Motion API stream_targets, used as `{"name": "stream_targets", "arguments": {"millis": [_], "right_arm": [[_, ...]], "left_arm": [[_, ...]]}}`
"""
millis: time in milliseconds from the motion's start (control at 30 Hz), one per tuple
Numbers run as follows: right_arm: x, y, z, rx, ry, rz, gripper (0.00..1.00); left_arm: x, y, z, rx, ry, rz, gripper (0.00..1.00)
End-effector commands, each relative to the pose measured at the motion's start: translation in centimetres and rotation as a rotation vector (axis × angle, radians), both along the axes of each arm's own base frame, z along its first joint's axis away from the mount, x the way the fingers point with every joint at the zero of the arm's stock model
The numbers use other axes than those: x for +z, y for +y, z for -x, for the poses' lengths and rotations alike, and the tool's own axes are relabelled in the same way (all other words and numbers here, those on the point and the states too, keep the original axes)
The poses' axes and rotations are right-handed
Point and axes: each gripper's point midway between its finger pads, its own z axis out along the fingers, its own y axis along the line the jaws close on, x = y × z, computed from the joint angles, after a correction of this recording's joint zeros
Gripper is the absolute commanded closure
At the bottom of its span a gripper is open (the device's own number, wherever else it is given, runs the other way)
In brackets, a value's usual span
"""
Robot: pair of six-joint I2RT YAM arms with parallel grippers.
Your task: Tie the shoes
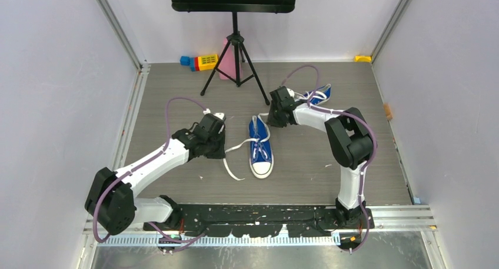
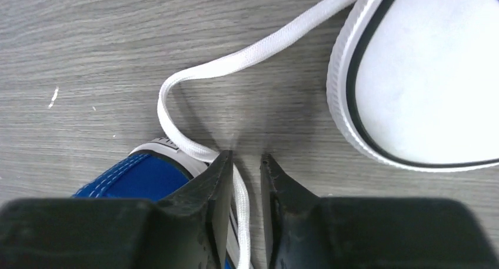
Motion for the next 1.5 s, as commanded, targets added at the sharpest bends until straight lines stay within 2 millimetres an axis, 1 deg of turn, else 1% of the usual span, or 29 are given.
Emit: {"name": "stream_targets", "arguments": {"millis": [0,67,133,167,233,267,300,367,433,500,567,700,800,867,933,1100,1200,1333,1400,1467], "right_arm": [[0.2,-1.1,-0.9,0.015,-0.018,0.104,0.78],[0.7,-1.5,-1.1,0.008,-0.030,0.124,0.88],[1.6,-1.8,-1.2,-0.002,-0.047,0.132,0.95],[2.1,-2.0,-1.2,-0.007,-0.059,0.140,0.98],[3.2,-2.4,-1.1,-0.013,-0.081,0.146,0.99],[3.6,-2.5,-1.0,-0.010,-0.089,0.145,0.98],[4.0,-2.4,-0.9,0.001,-0.100,0.135,0.94],[4.7,-1.6,-0.6,0.042,-0.105,0.099,0.76],[4.9,-0.8,-0.3,0.086,-0.095,0.071,0.69],[4.8,-0.6,0.0,0.113,-0.073,0.068,0.66],[4.6,-0.6,0.3,0.133,-0.058,0.076,0.63],[4.2,-0.6,1.0,0.159,-0.041,0.110,0.60],[3.6,-1.0,1.9,0.171,-0.015,0.156,0.57],[3.3,-0.9,2.5,0.180,-0.007,0.161,0.52],[2.7,-0.6,3.6,0.195,0.007,0.141,0.48],[1.8,0.4,4.9,0.224,0.027,0.138,0.47],[0.9,0.0,5.4,0.234,0.064,0.191,0.49],[0.2,-1.6,6.4,0.236,0.107,0.273,0.53],[0.2,-3.1,7.1,0.230,0.129,0.339,0.56],[0.3,-4.7,7.7,0.220,0.139,0.398,0.57]], "left_arm": [[2.4,-0.3,-0.8,-0.016,-0.045,0.037,1.00],[2.7,-0.1,-1.0,-0.010,-0.049,0.044,1.00],[3.0,0.2,-1.2,-0.003,-0.052,0.044,1.00],[3.1,0.4,-1.3,0.001,-0.053,0.043,1.00],[3.3,0.7,-1.5,0.009,-0.055,0.041,1.00],[3.5,0.9,-1.6,0.011,-0.056,0.039,1.00],[3.7,1.0,-1.6,0.014,-0.058,0.039,1.00],[4.0,1.2,-1.7,0.019,-0.063,0.040,1.00],[4.2,1.5,-1.9,0.029,-0.068,0.041,1.00],[4.2,2.0,-2.1,0.042,-0.065,0.036,1.00],[4.2,1.9,-1.9,0.035,-0.050,0.058,1.00],[4.3,2.4,-2.1,0.046,-0.050,0.061,1.00],[4.3,2.6,-2.2,0.049,-0.043,0.066,1.00],[4.2,2.6,-2.3,0.049,-0.036,0.071,1.00],[4.1,2.6,-2.4,0.048,-0.035,0.073,1.00],[4.1,2.5,-2.7,0.046,-0.034,0.074,1.00],[4.0,2.4,-2.7,0.042,-0.025,0.074,1.00],[3.9,2.5,-2.6,0.041,-0.018,0.072,1.00],[3.9,2.5,-2.6,0.040,-0.017,0.068,1.00],[3.8,2.5,-2.6,0.040,-0.014,0.066,1.00]]}}
